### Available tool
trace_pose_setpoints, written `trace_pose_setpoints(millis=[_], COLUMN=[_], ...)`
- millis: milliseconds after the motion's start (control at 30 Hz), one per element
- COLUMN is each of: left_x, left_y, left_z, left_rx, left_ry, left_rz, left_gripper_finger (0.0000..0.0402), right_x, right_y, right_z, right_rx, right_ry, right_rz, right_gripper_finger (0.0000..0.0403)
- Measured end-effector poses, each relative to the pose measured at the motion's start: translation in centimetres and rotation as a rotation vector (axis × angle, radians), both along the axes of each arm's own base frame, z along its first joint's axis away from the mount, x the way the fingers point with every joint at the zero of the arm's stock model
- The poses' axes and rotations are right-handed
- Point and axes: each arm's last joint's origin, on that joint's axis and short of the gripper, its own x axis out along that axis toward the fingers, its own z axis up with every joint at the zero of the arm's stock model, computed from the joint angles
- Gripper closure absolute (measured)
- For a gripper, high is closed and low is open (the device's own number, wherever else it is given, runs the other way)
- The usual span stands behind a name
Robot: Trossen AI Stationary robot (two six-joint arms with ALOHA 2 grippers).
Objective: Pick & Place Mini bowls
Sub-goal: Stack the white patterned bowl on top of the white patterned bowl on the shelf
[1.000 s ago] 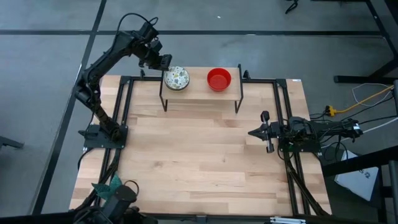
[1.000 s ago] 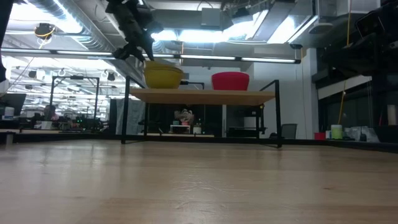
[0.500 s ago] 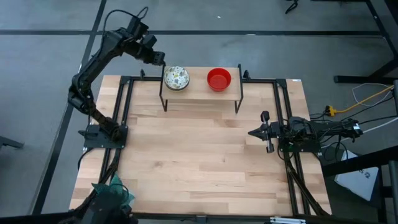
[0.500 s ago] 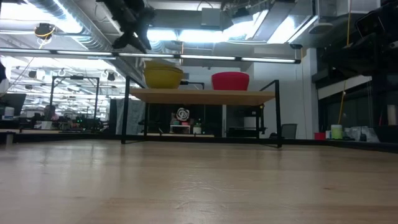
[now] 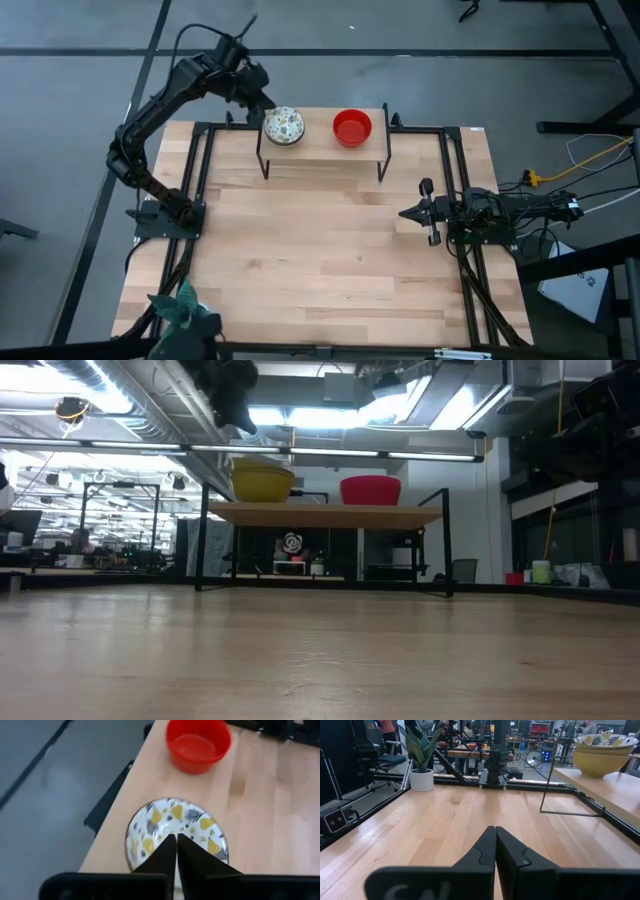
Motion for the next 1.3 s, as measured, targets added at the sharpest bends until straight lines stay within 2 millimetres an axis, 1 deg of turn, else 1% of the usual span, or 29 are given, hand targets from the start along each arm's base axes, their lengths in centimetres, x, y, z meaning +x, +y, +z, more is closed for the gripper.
trace_pose_setpoints(millis=[167,400,500,600,767,933,1133,1233,1300], left_x=[0.7,1.0,0.9,0.8,-0.9,-2.4,-3.0,-3.3,-3.4], left_y=[0.8,2.2,2.3,2.1,1.5,0.7,0.0,0.0,0.1], left_z=[-0.5,-2.5,-2.8,-3.5,-3.8,-4.6,-6.5,-7.4,-7.6], left_rx=[0.044,0.089,0.113,0.123,0.144,0.150,0.193,0.196,0.202], left_ry=[-0.106,-0.166,-0.224,-0.240,-0.246,-0.234,-0.260,-0.271,-0.275], left_rz=[-0.082,-0.059,-0.064,-0.074,-0.050,-0.034,-0.042,-0.025,-0.018], left_gripper_finger=[0.0400,0.0401,0.0401,0.0400,0.0400,0.0400,0.0400,0.0400,0.0400], right_x=[0.0,0.0,0.0,0.0,0.0,0.0,0.0,0.0,0.0], right_y=[0.0,0.2,0.2,0.2,0.2,0.2,0.2,0.2,0.2], right_z=[0.0,-0.1,-0.1,-0.1,-0.1,-0.1,-0.1,-0.1,-0.1], right_rx=[0.001,0.027,0.030,0.030,0.030,0.026,0.026,0.026,0.026], right_ry=[0.001,0.011,0.012,0.014,0.014,0.013,0.013,0.013,0.013], right_rz=[0.012,0.057,0.061,0.061,0.061,0.061,0.061,0.061,0.061], right_gripper_finger=[0.0397,0.0397,0.0397,0.0397,0.0397,0.0397,0.0397,0.0397,0.0397])
